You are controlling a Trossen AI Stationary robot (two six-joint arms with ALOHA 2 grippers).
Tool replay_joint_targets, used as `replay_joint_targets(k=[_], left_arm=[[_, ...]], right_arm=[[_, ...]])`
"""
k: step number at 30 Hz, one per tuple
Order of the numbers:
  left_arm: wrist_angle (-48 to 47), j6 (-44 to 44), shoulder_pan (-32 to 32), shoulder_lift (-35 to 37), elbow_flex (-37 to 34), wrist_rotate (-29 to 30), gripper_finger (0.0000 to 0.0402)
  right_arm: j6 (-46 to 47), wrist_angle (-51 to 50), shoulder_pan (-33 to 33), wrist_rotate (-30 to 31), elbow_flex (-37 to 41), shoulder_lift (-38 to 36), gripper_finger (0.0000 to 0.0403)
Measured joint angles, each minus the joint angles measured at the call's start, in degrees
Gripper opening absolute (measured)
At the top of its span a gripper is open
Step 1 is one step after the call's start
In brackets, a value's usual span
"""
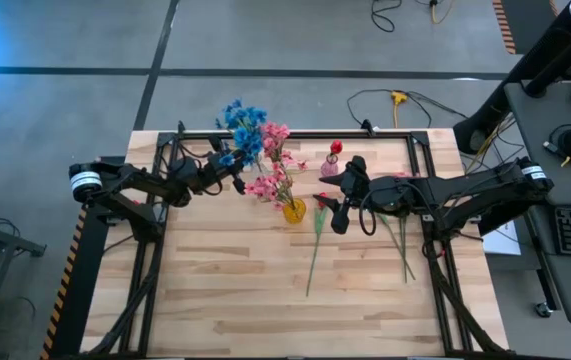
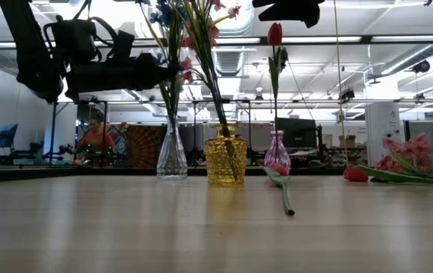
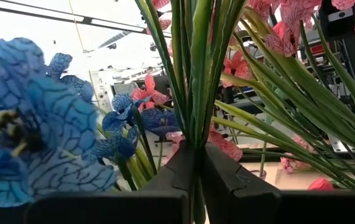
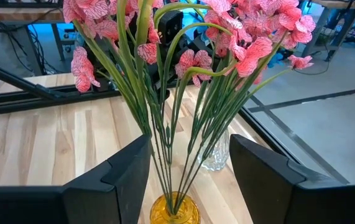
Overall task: Sort flowers into vase by color
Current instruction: Put the blue flowers into the transparent vase
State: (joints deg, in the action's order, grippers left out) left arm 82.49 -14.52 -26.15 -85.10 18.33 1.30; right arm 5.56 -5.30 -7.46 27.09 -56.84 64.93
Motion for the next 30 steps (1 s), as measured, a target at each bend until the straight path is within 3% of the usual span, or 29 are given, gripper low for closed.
replay_joint_targets(k=[30], left_arm=[[-2.13, 0.04, 0.00, 0.00, 0.00, 0.12, 0.0000]], right_arm=[[0.00, 0.02, -0.02, -0.02, 0.00, 0.00, 0.0212]])
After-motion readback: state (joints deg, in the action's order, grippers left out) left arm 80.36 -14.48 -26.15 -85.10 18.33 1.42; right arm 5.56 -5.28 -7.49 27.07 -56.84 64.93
